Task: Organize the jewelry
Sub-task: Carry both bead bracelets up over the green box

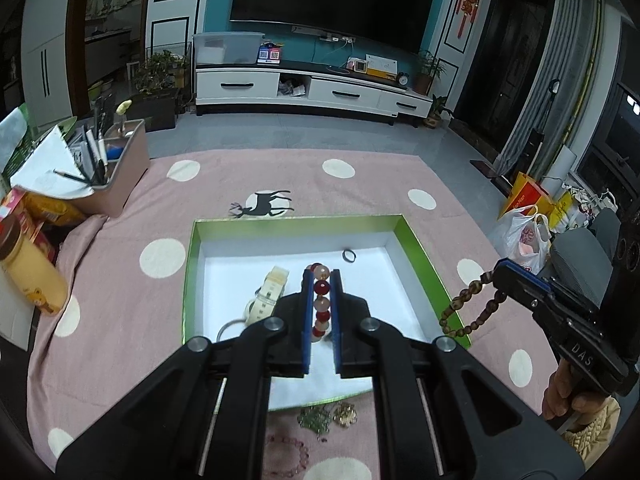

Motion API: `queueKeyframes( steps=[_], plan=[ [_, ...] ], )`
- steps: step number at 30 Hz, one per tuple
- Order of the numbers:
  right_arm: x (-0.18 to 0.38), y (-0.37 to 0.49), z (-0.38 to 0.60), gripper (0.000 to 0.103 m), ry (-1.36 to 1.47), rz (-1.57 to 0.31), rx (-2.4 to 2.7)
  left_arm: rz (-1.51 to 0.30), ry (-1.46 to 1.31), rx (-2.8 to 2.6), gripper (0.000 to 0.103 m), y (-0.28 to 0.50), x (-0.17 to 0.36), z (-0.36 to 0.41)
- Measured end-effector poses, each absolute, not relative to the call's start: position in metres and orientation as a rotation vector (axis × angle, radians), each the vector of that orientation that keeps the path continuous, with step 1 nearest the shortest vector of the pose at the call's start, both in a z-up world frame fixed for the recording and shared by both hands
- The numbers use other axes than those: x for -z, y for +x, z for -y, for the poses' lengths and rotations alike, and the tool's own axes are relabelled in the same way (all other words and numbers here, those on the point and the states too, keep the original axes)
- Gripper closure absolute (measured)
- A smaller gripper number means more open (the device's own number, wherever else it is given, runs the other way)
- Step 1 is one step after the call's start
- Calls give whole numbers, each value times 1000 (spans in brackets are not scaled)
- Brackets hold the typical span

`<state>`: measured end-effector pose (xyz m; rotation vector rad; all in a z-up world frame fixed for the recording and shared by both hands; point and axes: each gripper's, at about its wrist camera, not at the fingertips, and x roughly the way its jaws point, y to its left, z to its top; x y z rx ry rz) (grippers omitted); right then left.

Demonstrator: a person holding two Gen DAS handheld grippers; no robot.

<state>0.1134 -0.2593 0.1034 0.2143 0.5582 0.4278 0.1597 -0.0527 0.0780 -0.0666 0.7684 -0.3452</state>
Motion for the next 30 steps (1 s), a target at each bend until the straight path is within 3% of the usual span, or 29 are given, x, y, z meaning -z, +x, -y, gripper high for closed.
queueKeyframes(
  steps=[30],
  plan=[
    [-77, 154, 257, 93, 194, -630, -392, -855, 5, 365, 96, 220, -37, 95]
  ],
)
